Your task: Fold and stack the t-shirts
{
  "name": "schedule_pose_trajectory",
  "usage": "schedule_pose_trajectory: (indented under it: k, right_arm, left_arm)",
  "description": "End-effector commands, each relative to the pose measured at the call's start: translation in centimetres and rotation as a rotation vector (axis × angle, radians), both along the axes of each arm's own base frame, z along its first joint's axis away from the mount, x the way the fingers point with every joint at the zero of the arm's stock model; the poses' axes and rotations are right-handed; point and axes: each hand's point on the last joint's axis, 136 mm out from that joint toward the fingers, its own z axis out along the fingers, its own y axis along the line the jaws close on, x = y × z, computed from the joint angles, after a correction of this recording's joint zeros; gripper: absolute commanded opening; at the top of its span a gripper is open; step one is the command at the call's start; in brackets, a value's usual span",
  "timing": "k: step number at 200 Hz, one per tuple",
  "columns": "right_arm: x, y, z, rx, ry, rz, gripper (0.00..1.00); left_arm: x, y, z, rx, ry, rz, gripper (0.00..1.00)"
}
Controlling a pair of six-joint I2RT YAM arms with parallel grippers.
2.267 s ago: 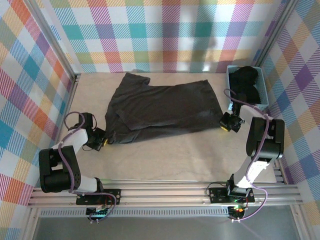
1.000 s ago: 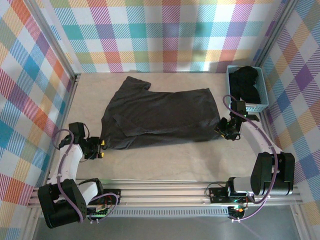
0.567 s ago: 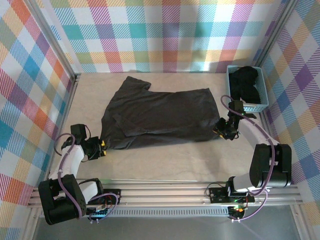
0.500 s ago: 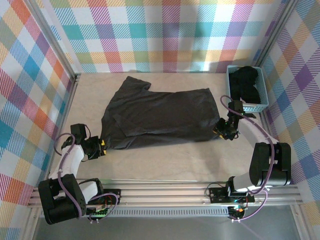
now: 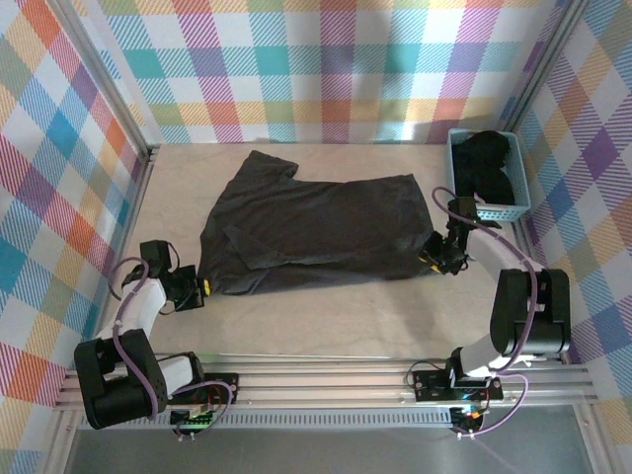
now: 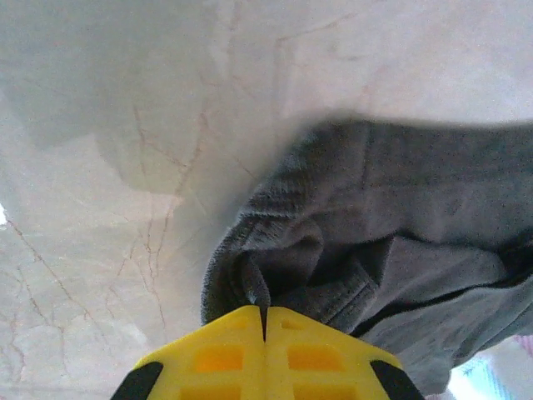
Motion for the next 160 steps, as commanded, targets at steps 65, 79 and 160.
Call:
schedule_pose_trajectory:
  k: [65, 79, 160]
  right_arm:
    - [2.0, -1.8, -2.5, -0.123, 0.089, -0.009, 0.31]
    - [2.0, -1.9, -2.4, -0.124, 0.085, -0.016, 0.31]
    - [2.1, 1.4, 4.3, 0.012, -0.186, 0.087, 0.47]
  left_arm:
    - [-3.2, 2.3, 1.6, 0.232, 0.181, -0.399, 0.0]
    - [-3.6, 2.3, 0.9, 0.232, 0.201, -0.438, 0.0]
    - [-0.7, 2.9, 3.2, 0.335, 0.114, -0.517, 0.44]
